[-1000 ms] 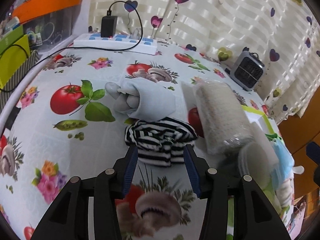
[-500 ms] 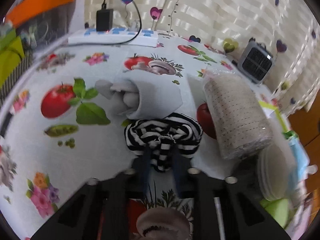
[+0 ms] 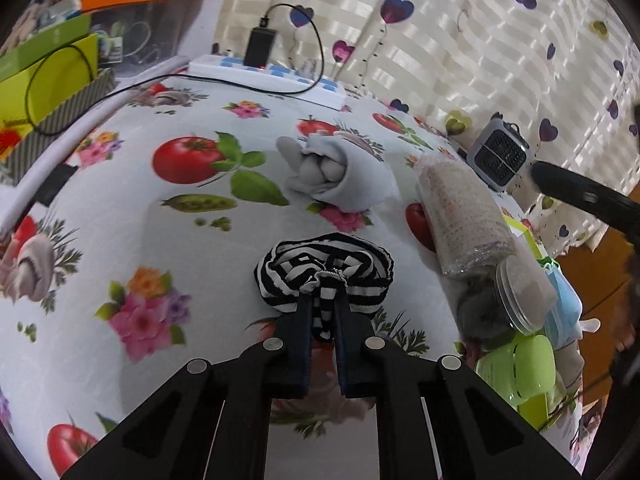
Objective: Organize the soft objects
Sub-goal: 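Grasp the striped sock bundle with the left tool while the right tool grasps the white glove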
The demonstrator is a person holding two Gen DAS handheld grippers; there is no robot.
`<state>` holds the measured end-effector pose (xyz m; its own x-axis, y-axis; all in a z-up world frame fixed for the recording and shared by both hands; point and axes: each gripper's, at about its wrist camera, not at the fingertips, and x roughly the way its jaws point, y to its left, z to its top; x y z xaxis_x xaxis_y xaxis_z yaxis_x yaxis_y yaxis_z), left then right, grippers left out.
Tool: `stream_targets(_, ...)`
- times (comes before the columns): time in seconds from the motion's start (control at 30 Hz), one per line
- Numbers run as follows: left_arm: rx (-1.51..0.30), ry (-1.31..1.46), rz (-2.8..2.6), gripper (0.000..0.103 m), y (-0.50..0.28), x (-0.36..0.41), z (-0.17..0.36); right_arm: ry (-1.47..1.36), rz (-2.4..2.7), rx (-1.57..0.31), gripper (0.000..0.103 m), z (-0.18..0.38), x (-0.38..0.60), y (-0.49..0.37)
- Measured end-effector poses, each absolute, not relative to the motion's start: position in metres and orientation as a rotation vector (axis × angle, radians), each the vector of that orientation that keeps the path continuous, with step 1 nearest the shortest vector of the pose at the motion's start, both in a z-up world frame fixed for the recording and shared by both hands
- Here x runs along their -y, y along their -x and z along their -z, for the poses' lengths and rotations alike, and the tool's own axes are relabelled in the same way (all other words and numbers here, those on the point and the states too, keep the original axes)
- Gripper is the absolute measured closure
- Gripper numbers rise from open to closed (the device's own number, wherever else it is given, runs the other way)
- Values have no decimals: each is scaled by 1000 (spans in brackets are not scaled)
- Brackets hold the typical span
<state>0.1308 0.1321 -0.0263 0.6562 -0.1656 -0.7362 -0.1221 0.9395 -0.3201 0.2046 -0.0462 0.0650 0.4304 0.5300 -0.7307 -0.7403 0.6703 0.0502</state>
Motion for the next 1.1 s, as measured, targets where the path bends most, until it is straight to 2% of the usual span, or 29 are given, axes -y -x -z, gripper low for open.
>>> stream_targets(0.47,-828,400,-22,94,-122,-163,20,630,-970,-917,57,-17,-60,-257)
stream_targets(0.67,-833,415,-21,94,-124,-169,23,728,-971,-1000,47,13,-87,-269)
stream_targets(0.8,-837,418,-13,94,-126,-169,24,767,-897,-998,47,22,-91,-273)
stream_targets(0.83,-839,420,-11,94,-126,-169,25,748,-895,-1003,49,21,-90,-274)
stream_targets(0.93,-839,421,-9,94,-127,-169,25,700,-880,-986,63,11,-83,-273)
stream_targets(1.1,-821,418,-8,94,-122,-167,17,641,-876,-953,69,-6,-69,-264)
